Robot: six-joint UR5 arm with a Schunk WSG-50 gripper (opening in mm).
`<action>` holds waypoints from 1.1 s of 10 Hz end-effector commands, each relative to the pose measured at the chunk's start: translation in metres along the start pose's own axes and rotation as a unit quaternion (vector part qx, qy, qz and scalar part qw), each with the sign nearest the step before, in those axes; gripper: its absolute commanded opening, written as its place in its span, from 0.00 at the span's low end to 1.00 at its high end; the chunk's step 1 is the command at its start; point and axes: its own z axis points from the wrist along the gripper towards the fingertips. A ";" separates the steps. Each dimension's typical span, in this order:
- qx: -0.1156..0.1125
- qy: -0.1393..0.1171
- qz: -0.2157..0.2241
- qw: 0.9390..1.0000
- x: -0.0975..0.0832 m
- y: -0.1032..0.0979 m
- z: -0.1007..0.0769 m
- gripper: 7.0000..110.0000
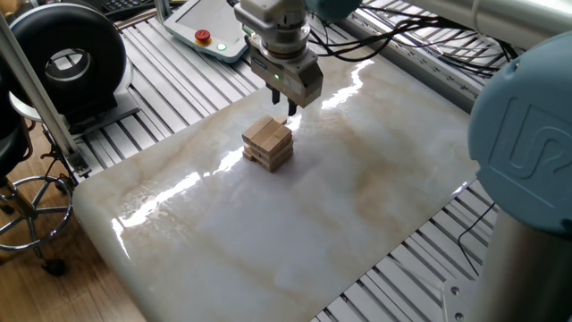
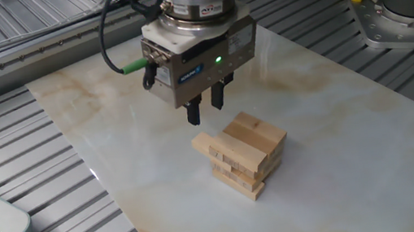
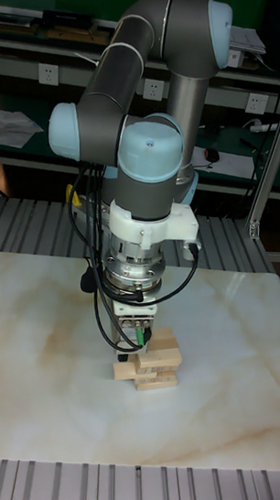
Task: Play Jenga
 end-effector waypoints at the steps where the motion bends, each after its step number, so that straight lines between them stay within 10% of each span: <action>1: 0.006 -0.006 0.005 1.000 -0.002 -0.002 0.005 0.36; 11: -0.023 -0.020 0.017 0.999 -0.009 0.012 0.005 0.36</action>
